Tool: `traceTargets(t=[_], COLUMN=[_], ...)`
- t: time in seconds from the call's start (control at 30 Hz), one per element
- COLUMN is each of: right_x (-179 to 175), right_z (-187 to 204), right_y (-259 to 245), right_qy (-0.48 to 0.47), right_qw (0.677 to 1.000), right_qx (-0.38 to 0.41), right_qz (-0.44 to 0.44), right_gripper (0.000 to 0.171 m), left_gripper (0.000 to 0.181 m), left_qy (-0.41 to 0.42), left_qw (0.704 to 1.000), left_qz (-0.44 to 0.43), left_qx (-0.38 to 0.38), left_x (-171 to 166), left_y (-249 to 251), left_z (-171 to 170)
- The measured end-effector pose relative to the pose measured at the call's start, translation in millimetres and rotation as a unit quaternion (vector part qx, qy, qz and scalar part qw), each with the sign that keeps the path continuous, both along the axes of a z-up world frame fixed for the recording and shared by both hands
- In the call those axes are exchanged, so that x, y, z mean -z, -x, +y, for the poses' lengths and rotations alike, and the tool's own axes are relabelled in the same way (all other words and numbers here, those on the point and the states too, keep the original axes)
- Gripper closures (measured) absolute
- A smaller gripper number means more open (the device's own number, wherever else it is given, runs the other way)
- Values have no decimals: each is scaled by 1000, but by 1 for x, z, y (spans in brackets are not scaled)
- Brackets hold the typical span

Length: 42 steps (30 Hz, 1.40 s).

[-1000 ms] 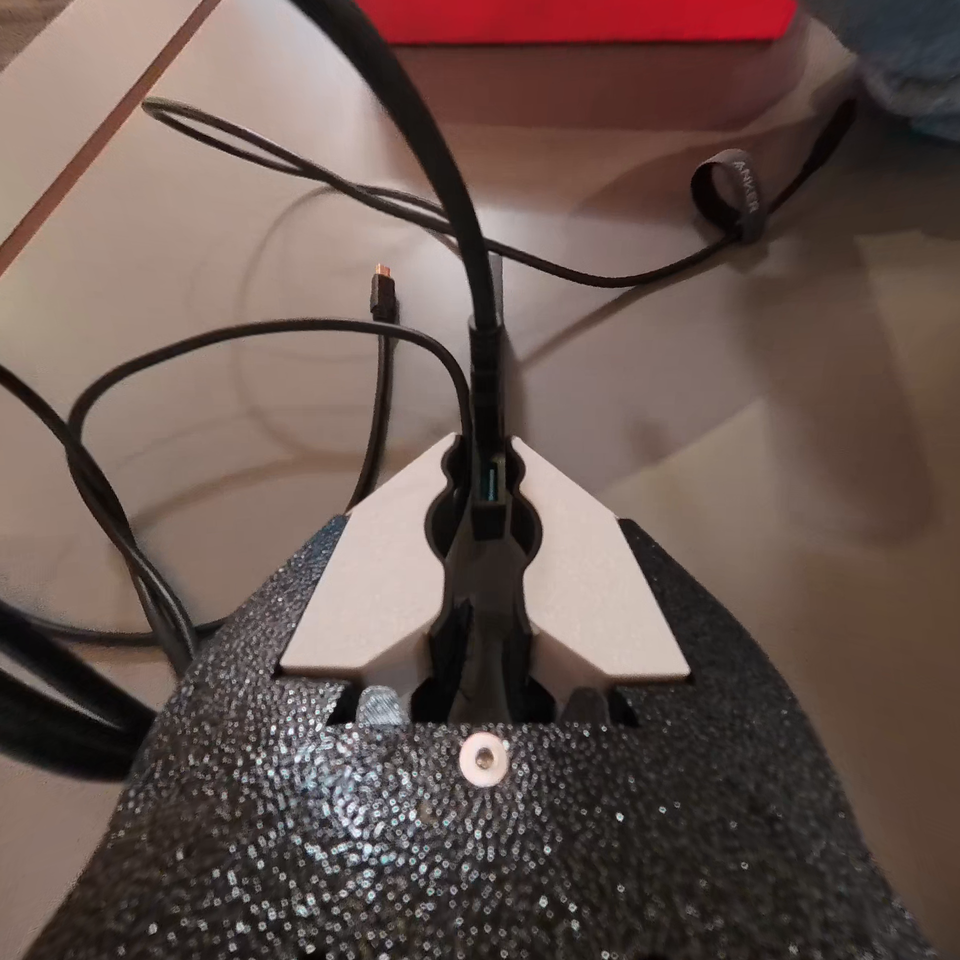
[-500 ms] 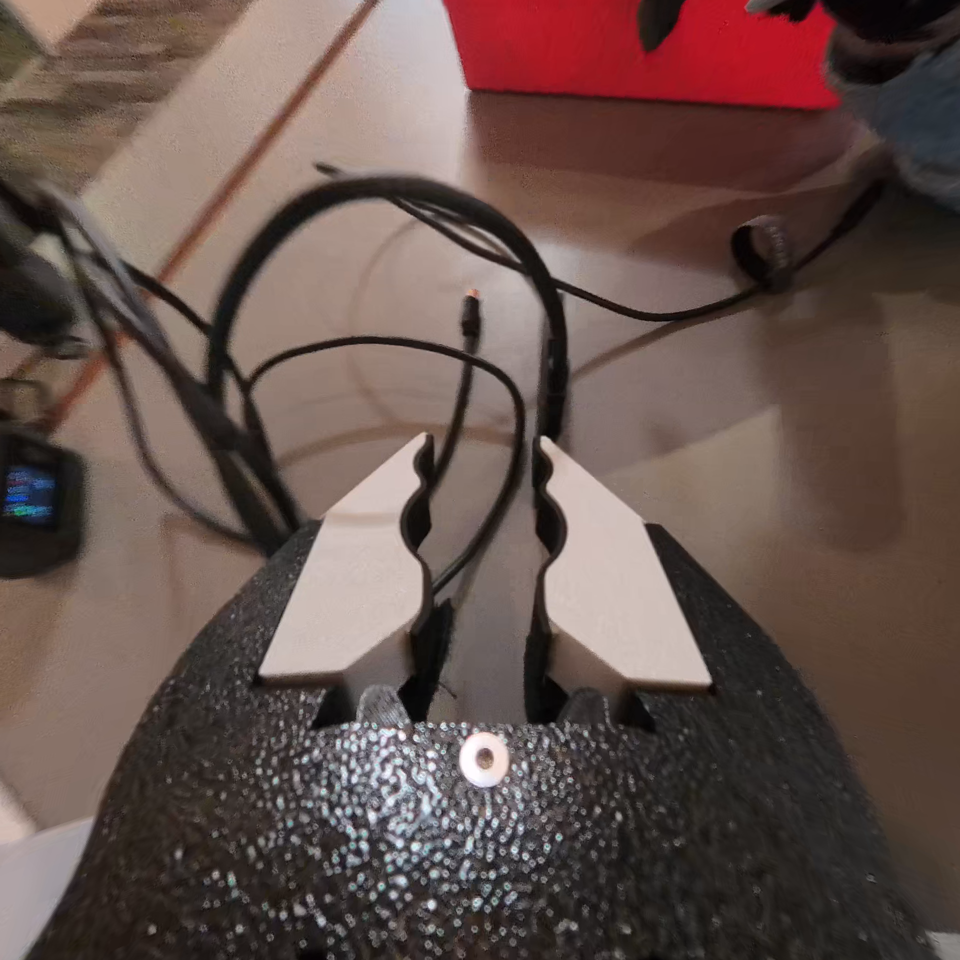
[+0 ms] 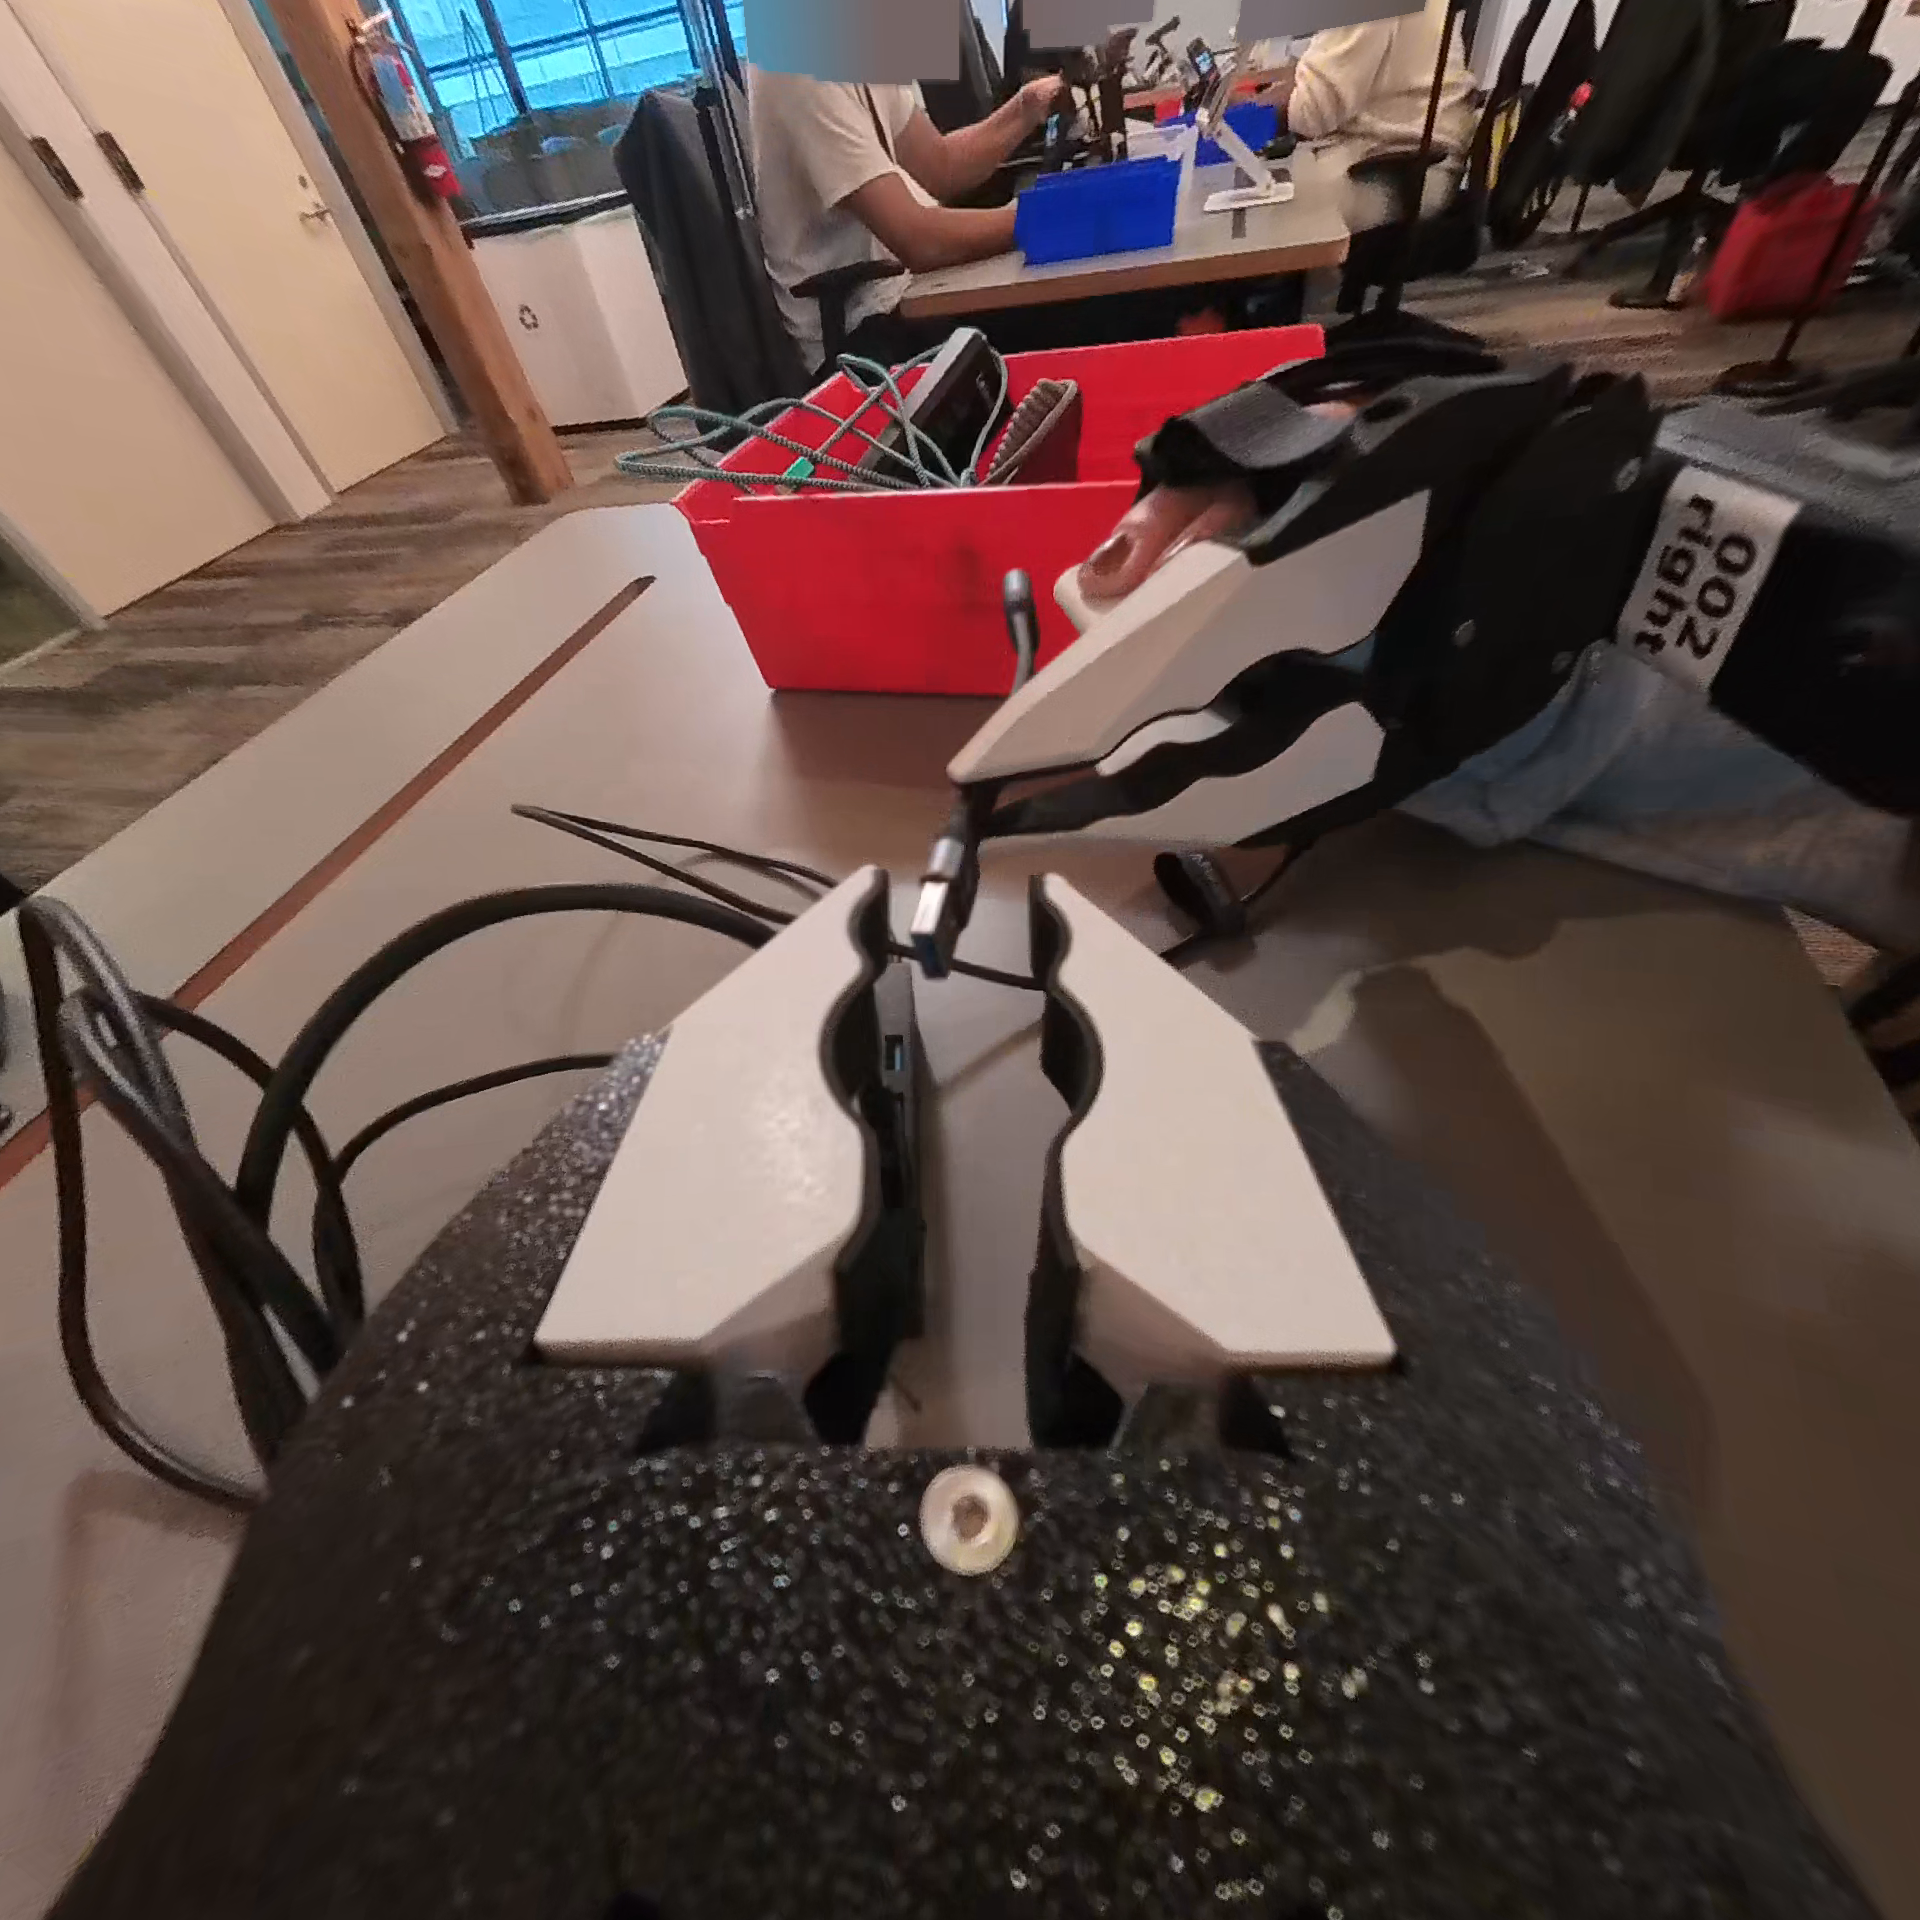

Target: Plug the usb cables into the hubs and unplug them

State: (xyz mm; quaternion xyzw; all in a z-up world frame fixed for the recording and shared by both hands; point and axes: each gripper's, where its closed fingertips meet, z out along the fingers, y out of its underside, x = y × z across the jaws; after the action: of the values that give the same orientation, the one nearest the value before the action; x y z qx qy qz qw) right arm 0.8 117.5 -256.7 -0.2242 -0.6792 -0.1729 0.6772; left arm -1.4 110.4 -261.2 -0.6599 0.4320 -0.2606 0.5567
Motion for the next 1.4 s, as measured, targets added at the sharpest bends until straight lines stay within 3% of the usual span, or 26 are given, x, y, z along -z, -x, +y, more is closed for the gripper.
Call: traceTargets(t=[0.07, 0.2, 0.27, 0.33, 0.4, 0.5, 0.57, 0.63, 0.7, 0.8, 0.9, 1.03, 1.13, 1.33, 1.4], right_x=[4, 5, -2, -10, -13, -27, -42, -56, -64, -70, -72, -67, -67, -72, -66], right_z=[1, 3, -2, -15, -31, -26, -21, -19, -16, -23, -28, -25, -22, -24, -19], right_y=[1, 2, 3, 6, 12, 23, 22, 13, 5, 2, 2, 0, -5, -6, -5], right_qy=[-14, 6, 85, 207, 358, 572, 656, 698, 722, 741, 745, 733, 727, 731, 724], right_qw=[1000, 1000, 995, 972, 918, 781, 685, 606, 557, 520, 507, 549, 567, 550, 572], right_qx=[6, 1, -21, -70, -132, -158, -196, -248, -277, -311, -327, -301, -286, -303, -278], right_qz=[-15, 2, 48, 85, 109, 192, 250, 289, 303, 289, 284, 268, 261, 267, 266], right_gripper=[163, 162, 137, 135, 152, 142, 135, 140, 144, 154, 168, 171, 171, 170, 171], left_gripper=[175, 176, 176, 176, 176, 176, 176, 176, 177, 176, 177, 172, 179, 179, 178], left_qy=[20, 17, -16, -51, -73, -88, -73, -65, -65, -69, -60, -21, -24, -15, 34], left_qw=[1000, 1000, 999, 994, 985, 970, 966, 963, 960, 955, 949, 956, 964, 955, 957], left_qz=[2, 0, -22, -74, -146, -224, -246, -257, -267, -282, -302, -279, -250, -280, -272], left_qx=[2, -8, -39, -60, -58, -19, 17, 39, 55, 63, 73, 93, 86, 95, 97], left_x=[4, 4, -7, -27, -46, -62, -62, -60, -60, -62, -63, -52, -45, -48, -42], left_y=[-1, 0, 7, 14, 17, 12, 2, -5, -10, -14, -16, -17, -19, -23, -22], left_z=[0, 4, 11, 13, 10, -2, -10, -14, -18, -21, -23, -22, -19, -21, -17])
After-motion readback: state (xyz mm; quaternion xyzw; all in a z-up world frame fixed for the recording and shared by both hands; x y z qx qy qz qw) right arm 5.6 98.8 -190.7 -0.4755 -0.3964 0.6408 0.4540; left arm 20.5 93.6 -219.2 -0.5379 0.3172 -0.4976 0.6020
